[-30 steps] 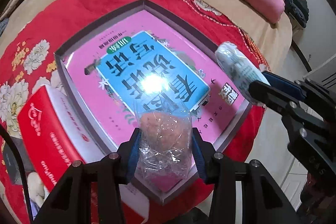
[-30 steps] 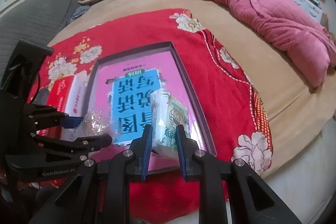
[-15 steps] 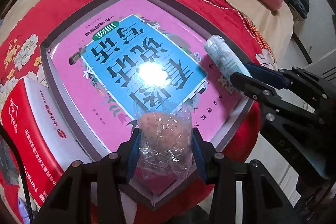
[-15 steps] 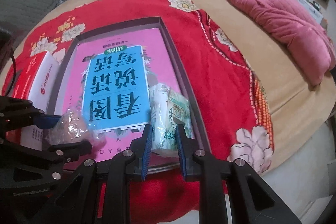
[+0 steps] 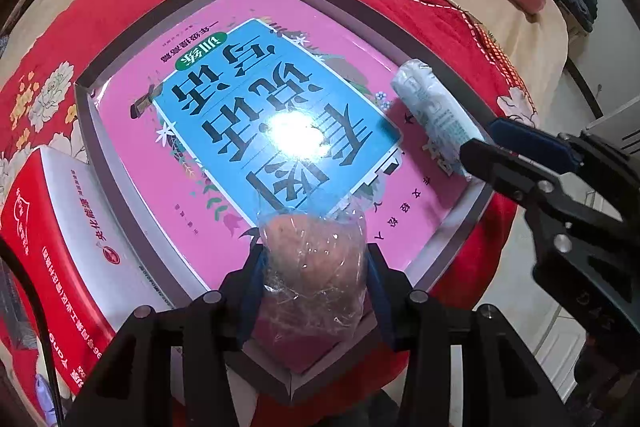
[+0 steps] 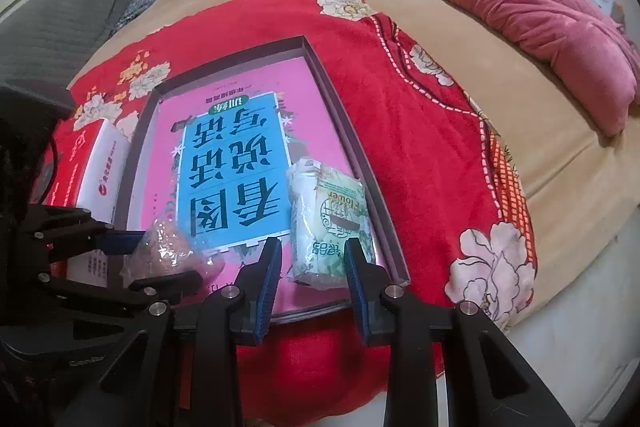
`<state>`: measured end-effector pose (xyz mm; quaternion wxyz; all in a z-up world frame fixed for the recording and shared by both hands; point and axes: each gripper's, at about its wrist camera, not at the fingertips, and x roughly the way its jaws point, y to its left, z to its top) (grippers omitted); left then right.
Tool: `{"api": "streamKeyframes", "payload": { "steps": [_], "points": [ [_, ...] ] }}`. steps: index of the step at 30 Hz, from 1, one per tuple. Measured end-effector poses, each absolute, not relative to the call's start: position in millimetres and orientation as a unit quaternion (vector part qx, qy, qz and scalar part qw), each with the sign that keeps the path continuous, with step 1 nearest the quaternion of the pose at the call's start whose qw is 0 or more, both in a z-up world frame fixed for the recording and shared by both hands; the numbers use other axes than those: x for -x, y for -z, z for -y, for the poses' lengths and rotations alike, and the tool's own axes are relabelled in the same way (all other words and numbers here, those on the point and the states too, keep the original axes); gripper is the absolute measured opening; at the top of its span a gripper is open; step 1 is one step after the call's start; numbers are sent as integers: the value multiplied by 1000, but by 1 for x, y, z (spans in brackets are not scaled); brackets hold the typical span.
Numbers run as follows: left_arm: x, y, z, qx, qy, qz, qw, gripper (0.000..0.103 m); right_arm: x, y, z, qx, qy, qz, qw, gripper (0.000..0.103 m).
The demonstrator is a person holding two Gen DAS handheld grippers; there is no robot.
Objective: Organize soft objects
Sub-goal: 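Lower both items into the tray and open both tools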
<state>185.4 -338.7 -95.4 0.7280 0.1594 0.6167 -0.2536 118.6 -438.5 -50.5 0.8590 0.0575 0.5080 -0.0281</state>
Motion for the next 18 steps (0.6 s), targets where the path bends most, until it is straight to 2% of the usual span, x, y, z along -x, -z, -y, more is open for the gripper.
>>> {"api": "streamKeyframes", "payload": {
  "steps": [5,8,10,12,14,18],
  "points": [
    [-184,94,340,-164,248,-613,732,48,-117,41,439,-59,27,-502,862,37],
    [-182,91,337,-159,250,-614,732,50,-115,37,440,-62,30,-498,864,46],
    [-180,87,335,-154,253,-611,734,51,-114,32,440,-64,30,-495,866,47],
    [-178,83,333,-153,254,-608,736,55,-113,29,441,-65,33,-493,867,48],
    [-177,78,332,-155,256,-604,739,64,-113,26,441,-64,36,-490,868,49],
    [-173,69,325,-144,255,-600,744,65,-109,15,441,-65,40,-482,873,52]
  ]
}}
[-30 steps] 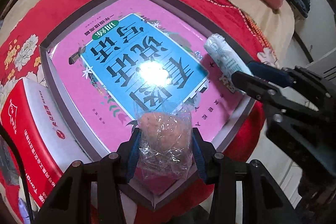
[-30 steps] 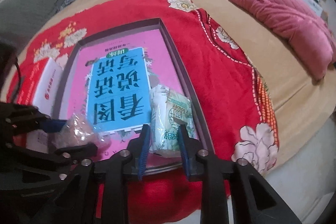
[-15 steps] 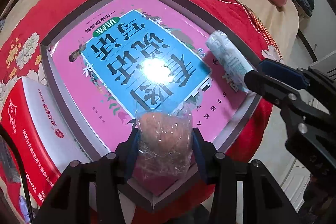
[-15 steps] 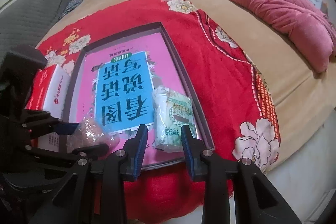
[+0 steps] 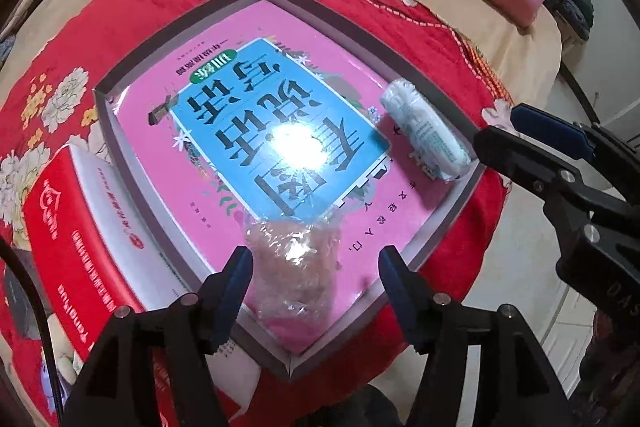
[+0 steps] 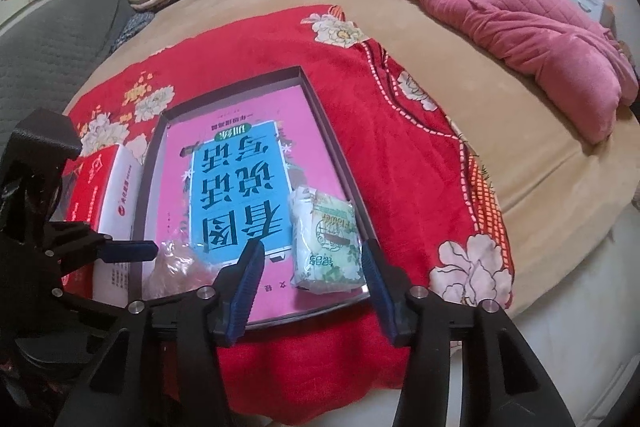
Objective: Organize soft objects
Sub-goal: 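Lower both items into the tray and open both tools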
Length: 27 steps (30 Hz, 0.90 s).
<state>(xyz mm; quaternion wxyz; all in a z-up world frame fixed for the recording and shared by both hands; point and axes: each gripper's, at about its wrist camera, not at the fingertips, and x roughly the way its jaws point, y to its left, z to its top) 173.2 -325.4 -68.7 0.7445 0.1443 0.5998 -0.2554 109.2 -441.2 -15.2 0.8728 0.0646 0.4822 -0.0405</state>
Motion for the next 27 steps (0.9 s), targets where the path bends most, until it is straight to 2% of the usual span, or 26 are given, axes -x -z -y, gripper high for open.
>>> {"api": "streamKeyframes", "payload": {
  "steps": [13,16,27],
  "points": [
    [-155,12,301,-129,259,-543,788,65,-100,-22,431,-67,49,-448,890,54],
    [-151,0,292,-125,256,-530,799,65,-97,-31,425,-66,49,-439,895,64],
    [-134,-35,235,-68,243,-500,828,66,-91,-55,392,-65,42,-416,906,68]
  ]
}}
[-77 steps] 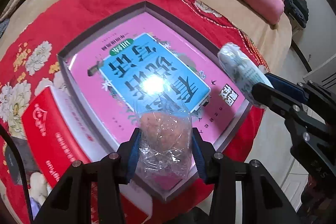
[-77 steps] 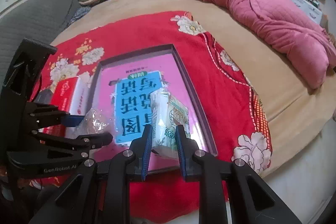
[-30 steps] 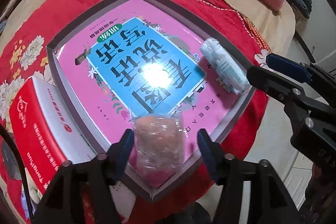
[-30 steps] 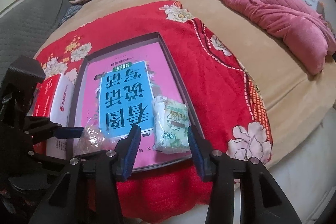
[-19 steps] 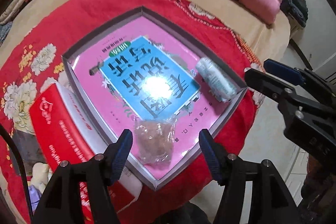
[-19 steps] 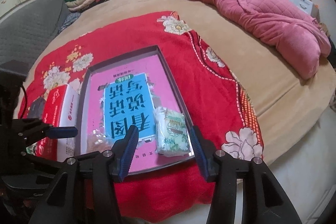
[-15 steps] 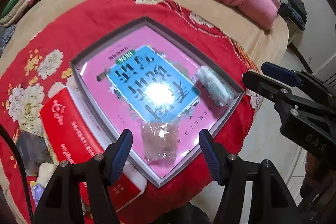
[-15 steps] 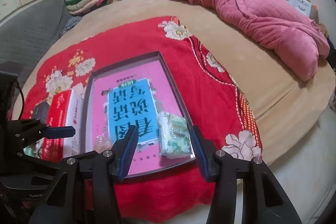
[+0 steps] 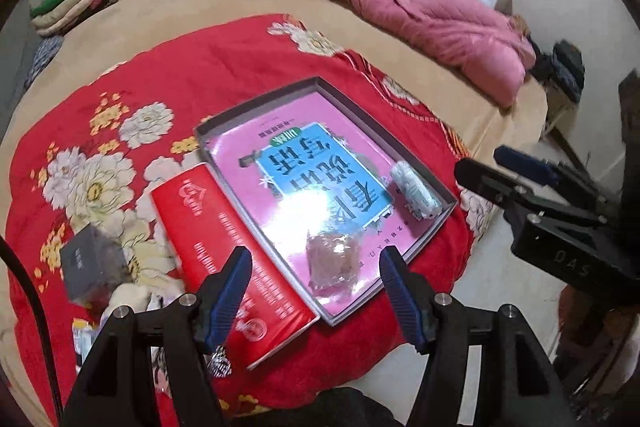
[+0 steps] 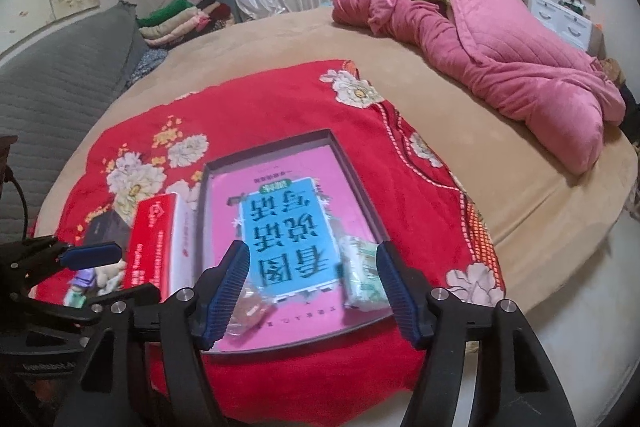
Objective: Organize soft objects
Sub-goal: 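Move both tools back toward the pile of items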
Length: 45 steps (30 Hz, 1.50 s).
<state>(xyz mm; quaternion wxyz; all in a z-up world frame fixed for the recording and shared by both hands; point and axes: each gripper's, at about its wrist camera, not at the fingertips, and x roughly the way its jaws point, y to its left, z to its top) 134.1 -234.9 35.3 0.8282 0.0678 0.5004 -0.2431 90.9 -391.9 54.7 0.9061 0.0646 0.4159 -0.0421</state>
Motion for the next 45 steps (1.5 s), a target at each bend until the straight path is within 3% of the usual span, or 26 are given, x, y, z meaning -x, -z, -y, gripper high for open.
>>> {"api": "streamKeyframes", "payload": {
  "steps": [8,24,35,45],
  "points": [
    [-124,-60,175,-14,225,-482,846,66,-89,-72,354,-62,17,-399,914,74],
    [-103,-87,25,56,124,-450,883,66,-85,-107,263,-27,-28,-364,931,74],
    [-83,-78,-80,101,43,-441,891,66,-82,-116,206,11,-68,-357,932,74],
    [-66,-46,-118,117,15,-465,878,66,-77,-115,175,29,-100,-360,927,74]
  ]
}}
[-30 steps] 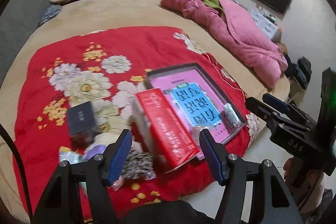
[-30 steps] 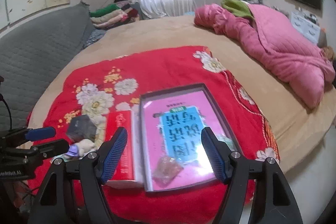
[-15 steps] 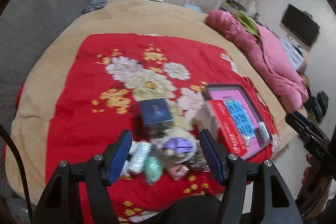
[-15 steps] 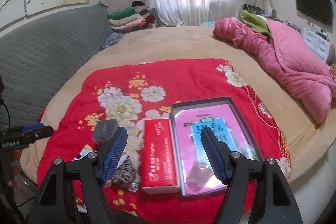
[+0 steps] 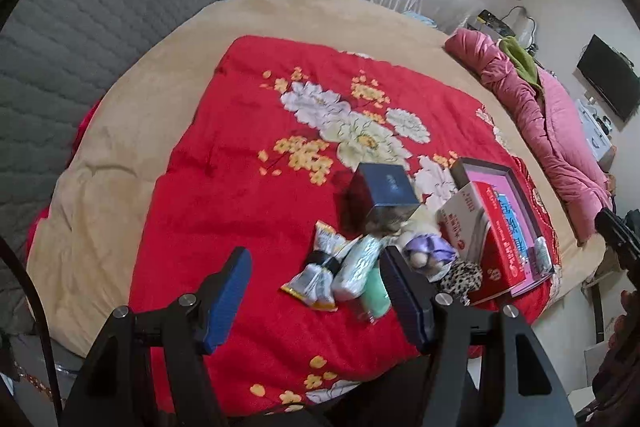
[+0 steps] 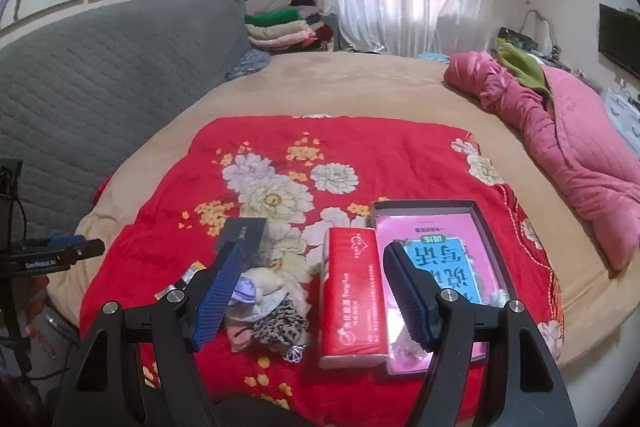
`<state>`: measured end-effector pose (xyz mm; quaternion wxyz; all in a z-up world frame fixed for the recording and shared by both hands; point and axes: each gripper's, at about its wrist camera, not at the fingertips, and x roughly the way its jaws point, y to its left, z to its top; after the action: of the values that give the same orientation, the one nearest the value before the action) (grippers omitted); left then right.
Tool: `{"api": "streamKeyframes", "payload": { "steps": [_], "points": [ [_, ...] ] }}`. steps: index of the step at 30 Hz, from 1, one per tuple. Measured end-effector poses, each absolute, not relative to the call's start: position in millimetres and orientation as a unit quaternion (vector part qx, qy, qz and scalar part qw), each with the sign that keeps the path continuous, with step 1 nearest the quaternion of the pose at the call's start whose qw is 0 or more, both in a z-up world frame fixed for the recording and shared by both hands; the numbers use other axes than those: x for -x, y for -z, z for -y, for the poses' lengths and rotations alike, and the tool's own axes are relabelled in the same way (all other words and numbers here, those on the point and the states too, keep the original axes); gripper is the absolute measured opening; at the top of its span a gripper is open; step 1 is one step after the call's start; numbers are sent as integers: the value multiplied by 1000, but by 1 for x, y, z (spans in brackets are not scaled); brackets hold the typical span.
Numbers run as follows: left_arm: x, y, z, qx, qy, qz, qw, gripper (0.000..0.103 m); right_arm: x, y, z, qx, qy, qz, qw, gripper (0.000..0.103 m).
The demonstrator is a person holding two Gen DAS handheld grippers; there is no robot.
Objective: Organize soft objects
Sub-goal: 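Move both tools back toward the pile of items, then grasp the yellow snack packet with the left tool while the right tool grasps the plush toy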
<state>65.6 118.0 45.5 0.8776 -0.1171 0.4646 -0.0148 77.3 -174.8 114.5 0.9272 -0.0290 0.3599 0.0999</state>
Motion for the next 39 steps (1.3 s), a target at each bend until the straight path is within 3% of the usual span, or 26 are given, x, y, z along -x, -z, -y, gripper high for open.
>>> {"api": "streamKeyframes", "payload": {
  "steps": [28,39],
  "points": [
    [-81,77,-90,43,32,-579,813,66,-86,-36,132,61,-154,-434,886,75],
    [-105,98,-87,37,35,-592,804,66,-99,-14,127,59,-159,-456,874,75]
  ]
}}
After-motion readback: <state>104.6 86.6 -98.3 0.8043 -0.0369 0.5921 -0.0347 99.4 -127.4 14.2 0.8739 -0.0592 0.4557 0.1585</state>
